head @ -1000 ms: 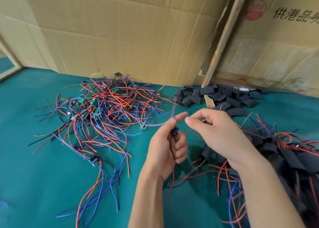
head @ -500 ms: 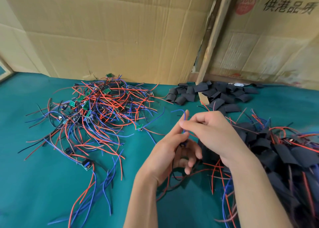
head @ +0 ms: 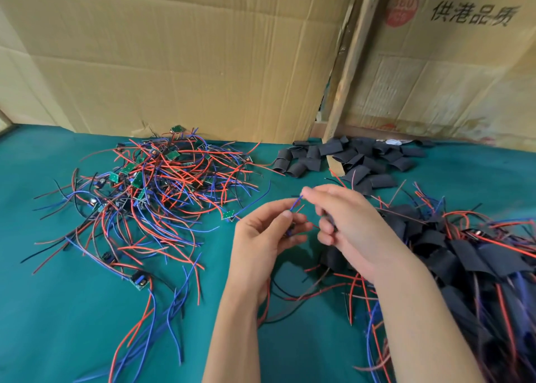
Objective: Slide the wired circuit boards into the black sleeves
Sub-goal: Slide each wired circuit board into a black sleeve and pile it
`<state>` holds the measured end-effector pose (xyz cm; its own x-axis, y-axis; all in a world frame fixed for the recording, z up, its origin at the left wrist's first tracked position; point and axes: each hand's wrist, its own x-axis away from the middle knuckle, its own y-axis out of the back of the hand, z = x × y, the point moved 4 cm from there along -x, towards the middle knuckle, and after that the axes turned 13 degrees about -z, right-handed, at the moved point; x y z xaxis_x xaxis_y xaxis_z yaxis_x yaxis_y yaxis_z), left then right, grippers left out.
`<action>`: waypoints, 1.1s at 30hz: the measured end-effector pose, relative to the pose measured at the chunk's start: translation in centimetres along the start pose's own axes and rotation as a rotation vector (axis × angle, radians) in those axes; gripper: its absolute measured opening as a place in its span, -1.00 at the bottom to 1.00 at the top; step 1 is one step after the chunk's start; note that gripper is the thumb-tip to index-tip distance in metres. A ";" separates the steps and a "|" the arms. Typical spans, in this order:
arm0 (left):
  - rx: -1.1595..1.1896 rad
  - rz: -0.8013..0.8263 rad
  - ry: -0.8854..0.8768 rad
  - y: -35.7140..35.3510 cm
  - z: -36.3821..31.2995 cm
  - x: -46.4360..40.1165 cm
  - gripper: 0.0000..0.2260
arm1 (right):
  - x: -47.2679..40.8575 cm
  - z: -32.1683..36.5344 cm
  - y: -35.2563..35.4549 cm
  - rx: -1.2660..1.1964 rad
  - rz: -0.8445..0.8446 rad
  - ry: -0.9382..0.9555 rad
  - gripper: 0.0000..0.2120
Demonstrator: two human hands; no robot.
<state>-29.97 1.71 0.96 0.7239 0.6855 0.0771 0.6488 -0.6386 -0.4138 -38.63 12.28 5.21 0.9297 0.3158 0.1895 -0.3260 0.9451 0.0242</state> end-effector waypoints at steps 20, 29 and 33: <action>0.084 -0.139 0.023 0.3 0.3 -0.3 -0.90 | 1.6 0.4 -3.3 0.569 -0.050 0.542 -0.70; 0.101 -0.145 0.023 0.5 0.3 -0.3 -0.93 | 1.5 0.8 -1.9 0.561 0.093 0.480 -0.68; 0.081 -0.139 0.023 0.5 0.2 -0.2 -0.94 | 1.9 1.1 -1.8 0.677 0.105 0.521 -0.78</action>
<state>-29.86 1.33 0.53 0.6346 0.7564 0.1588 0.7226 -0.5078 -0.4691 -36.50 11.08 6.63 0.7948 0.5542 -0.2473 -0.2931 0.7074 0.6432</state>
